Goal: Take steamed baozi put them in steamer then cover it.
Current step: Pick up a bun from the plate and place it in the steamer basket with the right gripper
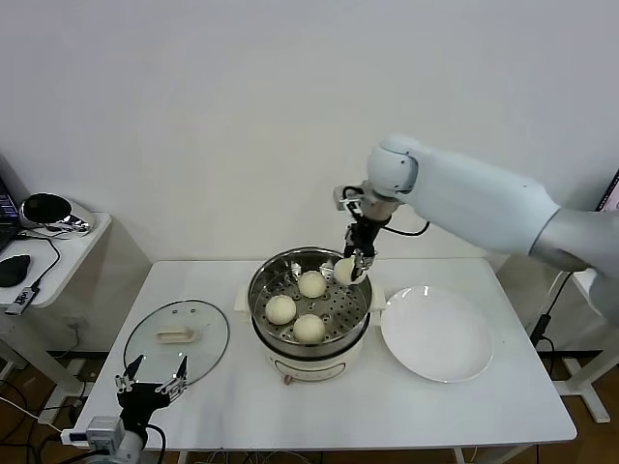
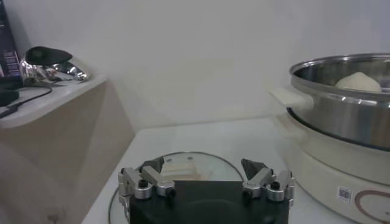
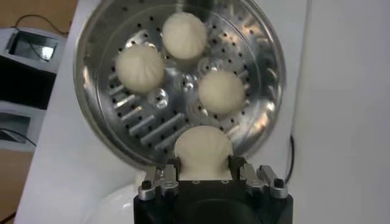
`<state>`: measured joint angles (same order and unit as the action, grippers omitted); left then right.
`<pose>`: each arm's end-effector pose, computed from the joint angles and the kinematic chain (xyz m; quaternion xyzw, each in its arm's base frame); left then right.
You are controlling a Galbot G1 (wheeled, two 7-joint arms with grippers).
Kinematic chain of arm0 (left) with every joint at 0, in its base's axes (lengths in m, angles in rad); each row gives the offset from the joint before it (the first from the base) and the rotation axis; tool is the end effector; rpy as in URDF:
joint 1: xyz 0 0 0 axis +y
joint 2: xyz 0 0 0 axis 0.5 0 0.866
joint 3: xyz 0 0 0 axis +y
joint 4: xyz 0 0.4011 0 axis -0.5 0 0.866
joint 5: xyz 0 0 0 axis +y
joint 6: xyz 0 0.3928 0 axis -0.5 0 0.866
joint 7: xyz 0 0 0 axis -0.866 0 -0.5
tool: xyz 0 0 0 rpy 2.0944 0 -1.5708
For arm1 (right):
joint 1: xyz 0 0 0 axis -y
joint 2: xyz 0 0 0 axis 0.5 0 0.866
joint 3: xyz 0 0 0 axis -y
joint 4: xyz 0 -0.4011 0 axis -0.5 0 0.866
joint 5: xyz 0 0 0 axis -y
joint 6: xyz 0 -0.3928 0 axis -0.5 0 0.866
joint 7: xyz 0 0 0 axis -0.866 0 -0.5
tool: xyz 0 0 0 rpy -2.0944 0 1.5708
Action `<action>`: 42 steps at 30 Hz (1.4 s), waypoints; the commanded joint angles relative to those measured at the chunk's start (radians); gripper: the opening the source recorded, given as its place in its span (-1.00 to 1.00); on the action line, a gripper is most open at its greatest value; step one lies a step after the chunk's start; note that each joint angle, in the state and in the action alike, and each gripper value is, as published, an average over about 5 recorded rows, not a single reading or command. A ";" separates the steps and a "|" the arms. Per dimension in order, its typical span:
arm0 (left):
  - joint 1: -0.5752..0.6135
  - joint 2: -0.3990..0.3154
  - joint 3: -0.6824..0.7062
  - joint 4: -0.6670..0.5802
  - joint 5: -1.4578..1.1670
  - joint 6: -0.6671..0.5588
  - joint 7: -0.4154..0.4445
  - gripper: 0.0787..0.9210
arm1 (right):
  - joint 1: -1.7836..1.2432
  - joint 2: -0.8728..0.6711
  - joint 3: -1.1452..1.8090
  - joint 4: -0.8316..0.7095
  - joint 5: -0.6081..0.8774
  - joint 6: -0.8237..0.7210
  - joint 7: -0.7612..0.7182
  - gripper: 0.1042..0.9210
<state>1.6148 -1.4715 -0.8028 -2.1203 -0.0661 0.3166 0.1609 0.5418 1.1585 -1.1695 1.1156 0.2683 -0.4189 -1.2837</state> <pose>0.1716 0.1113 -0.3298 0.0246 -0.9853 -0.0544 0.1603 0.6667 0.0909 -0.0309 0.5715 -0.4954 0.5405 0.3686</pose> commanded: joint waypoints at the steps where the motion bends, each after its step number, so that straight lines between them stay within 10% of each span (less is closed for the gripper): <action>1: 0.000 0.000 -0.002 -0.001 -0.002 0.001 0.000 0.77 | -0.015 0.072 -0.057 -0.001 0.000 -0.030 0.011 -0.01; 42: 0.008 -0.007 0.005 -0.016 -0.012 0.005 0.000 0.77 | -0.095 0.044 -0.028 0.028 -0.054 -0.092 0.101 0.23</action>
<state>1.6212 -1.4785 -0.7979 -2.1321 -0.0783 0.3205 0.1606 0.4472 1.2100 -1.2170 1.1371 0.2163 -0.5044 -1.1962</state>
